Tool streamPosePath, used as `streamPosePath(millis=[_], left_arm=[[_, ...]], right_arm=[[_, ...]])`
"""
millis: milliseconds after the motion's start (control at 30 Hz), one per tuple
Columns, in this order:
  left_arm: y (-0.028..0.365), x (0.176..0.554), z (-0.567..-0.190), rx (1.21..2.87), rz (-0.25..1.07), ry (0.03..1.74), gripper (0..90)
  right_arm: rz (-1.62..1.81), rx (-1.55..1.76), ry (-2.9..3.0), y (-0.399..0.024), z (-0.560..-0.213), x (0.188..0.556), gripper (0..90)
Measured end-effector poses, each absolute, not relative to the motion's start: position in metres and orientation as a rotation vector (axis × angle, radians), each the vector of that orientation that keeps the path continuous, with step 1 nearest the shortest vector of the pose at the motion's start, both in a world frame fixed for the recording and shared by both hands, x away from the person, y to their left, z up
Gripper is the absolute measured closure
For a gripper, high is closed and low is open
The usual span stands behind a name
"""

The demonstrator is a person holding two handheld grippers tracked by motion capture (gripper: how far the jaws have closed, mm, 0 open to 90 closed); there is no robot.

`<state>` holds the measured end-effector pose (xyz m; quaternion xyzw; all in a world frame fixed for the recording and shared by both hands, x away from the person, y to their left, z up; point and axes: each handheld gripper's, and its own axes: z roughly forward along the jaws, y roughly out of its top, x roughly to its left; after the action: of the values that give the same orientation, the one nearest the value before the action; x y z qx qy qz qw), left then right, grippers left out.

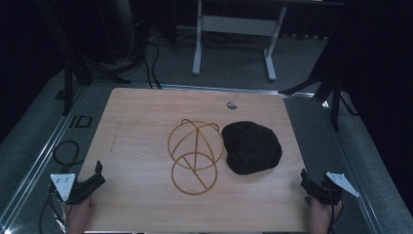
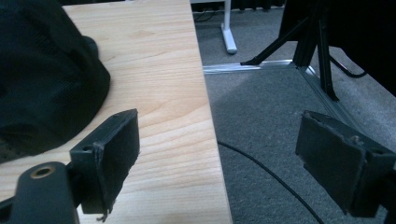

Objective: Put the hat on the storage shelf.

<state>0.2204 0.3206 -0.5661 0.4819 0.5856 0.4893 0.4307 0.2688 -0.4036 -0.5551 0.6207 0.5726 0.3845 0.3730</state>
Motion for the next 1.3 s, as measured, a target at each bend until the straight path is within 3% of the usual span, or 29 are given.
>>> streamPosePath(millis=[300,567,967,1300], left_arm=[[0.32,0.221,-0.566,1.21,1.22,1.463,0.5],[0.32,0.221,-0.566,1.214,1.218,1.46,0.5],[0.32,0.221,-0.566,1.216,1.21,1.449,0.5],[0.321,0.221,-0.566,1.216,1.206,1.446,0.5]], right_arm=[[1.021,1.634,1.485,-0.408,-0.55,0.27,12.5],[1.042,1.572,1.491,-0.405,-0.503,0.267,13.0],[1.152,1.403,1.683,-0.355,-0.454,0.284,12.1],[1.199,1.302,1.85,-0.307,-0.449,0.302,13.6]])
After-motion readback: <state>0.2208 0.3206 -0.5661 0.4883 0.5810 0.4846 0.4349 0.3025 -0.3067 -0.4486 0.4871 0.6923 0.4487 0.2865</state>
